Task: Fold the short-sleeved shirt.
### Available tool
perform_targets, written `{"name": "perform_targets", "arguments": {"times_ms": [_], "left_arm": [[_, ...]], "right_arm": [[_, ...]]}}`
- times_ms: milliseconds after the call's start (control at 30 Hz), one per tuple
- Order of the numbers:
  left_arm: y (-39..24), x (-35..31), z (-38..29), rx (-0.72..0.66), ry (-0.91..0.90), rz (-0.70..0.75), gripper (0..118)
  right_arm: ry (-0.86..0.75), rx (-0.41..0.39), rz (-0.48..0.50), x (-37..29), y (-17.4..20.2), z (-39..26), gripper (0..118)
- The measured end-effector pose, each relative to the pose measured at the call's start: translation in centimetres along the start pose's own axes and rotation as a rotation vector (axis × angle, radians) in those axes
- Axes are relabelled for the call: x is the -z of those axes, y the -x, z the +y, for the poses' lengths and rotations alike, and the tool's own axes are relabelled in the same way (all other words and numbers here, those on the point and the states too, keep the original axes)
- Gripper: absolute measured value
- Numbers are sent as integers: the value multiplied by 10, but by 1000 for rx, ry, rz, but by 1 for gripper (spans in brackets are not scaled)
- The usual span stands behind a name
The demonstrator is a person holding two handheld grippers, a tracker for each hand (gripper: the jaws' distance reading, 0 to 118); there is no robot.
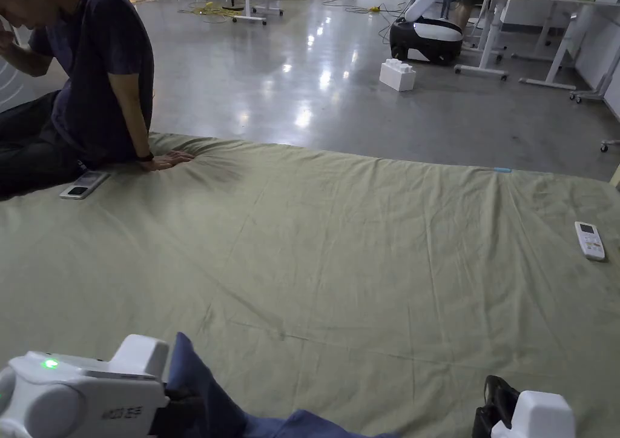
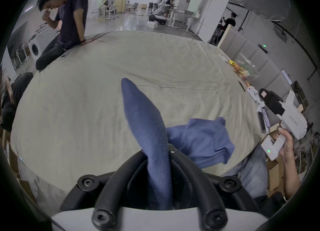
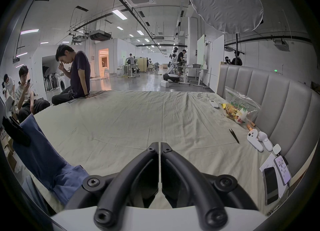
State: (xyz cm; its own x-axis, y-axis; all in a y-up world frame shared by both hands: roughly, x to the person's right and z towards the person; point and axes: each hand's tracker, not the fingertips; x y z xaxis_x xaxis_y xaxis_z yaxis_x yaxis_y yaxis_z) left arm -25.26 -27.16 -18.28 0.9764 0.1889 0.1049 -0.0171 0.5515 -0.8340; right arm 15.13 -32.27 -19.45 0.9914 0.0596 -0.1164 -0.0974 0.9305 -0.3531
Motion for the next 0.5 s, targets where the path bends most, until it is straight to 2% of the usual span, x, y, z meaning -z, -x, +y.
{"name": "perform_targets", "arguments": {"times_ms": [200,500], "left_arm": [[-41,16,-2,-26,-3,-97,12],[-125,94,-23,-25,97,-109,12]], "right_arm": [[7,6,-9,-2,-4,-3,3],[22,26,-24,-5,-9,-9,3]]}}
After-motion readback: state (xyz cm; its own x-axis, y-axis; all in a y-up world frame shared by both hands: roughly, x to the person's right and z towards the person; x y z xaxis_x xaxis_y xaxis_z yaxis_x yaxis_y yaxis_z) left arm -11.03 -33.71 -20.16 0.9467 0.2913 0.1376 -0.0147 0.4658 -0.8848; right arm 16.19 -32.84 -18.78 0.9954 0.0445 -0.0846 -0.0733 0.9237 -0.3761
